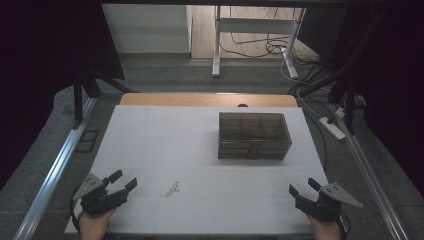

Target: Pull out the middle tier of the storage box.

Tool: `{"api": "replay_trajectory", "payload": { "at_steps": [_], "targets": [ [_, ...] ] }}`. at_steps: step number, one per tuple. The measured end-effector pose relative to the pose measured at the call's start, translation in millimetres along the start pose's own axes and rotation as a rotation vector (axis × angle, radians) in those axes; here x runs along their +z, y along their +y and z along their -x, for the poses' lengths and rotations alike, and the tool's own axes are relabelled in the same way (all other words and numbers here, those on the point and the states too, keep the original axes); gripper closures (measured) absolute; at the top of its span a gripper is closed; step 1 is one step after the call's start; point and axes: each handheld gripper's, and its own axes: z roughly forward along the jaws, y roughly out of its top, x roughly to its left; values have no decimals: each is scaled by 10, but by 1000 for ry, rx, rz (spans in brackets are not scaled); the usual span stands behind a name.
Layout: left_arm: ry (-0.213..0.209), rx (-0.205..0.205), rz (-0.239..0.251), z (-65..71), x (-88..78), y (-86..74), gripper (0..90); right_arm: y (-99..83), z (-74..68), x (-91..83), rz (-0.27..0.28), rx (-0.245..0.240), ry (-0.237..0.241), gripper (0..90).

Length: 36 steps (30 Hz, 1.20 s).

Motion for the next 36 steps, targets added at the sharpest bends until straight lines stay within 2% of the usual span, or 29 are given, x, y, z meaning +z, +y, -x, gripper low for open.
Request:
{"api": "replay_trajectory", "payload": {
  "at_steps": [21, 36],
  "targets": [
    [-2, 21, -14, 37, 22, 2, 309, 19, -11, 23, 4, 11, 5, 219],
    [2, 21, -26, 62, 65, 9, 310, 28, 1, 29, 18, 26, 1, 213]
  ]
}}
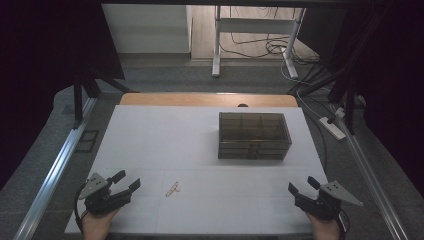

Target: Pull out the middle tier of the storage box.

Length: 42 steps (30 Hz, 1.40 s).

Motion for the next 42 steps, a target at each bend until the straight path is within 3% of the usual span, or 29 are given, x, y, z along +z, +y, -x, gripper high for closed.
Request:
{"api": "replay_trajectory", "payload": {
  "at_steps": [42],
  "targets": [
    [-1, 4, -4, 22, 61, 21, 309, 83, -147, 166, 11, -11, 48, 215]
  ]
}}
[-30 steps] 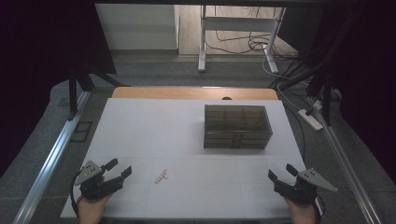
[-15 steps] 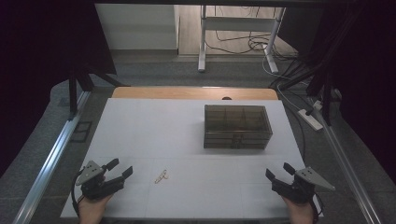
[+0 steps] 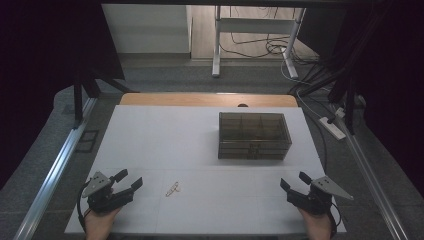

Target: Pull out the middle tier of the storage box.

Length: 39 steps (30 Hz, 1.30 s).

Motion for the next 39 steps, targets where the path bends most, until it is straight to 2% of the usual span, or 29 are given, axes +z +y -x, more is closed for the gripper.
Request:
{"api": "replay_trajectory", "payload": {
  "at_steps": [11, 16, 39],
  "targets": [
    [-3, 4, -3, 4, 27, 7, 309, 39, -67, 109, -9, -5, 25, 217],
    [-5, 6, -1, 13, 28, 8, 309, 71, -141, 189, -13, -18, 41, 220],
    [-6, 6, -3, 11, 50, 15, 309, 158, -288, 391, -43, -5, 96, 230]
  ]
}}
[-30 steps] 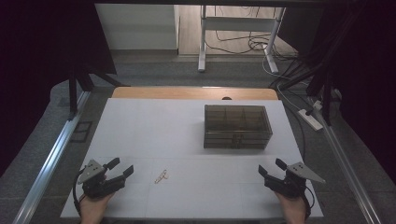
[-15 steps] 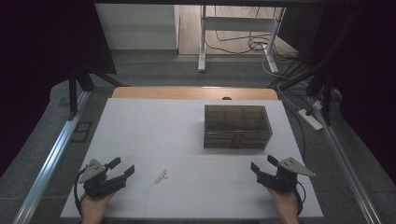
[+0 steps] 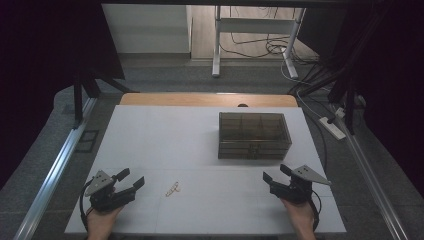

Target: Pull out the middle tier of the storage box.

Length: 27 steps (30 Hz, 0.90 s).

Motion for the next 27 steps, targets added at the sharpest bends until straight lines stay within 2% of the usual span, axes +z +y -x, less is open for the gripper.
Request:
{"api": "replay_trajectory", "payload": {
  "at_steps": [4, 14, 20, 21, 27],
  "targets": [
    [2, 1, -1, 3, 2, 0, 309, 18, -19, 49, -11, 9, 16, 230],
    [2, 5, 0, 3, 3, 0, 309, 96, -57, 134, -78, 28, 51, 253],
    [-4, 13, 1, 6, -1, -1, 310, 149, -82, 216, -131, 21, 49, 321],
    [-5, 13, 0, 4, 1, -1, 310, 172, -71, 239, -141, 36, 56, 349],
    [-11, 17, 0, 7, 1, -2, 310, 212, -21, 329, -180, 54, 44, 414]
  ]
}}
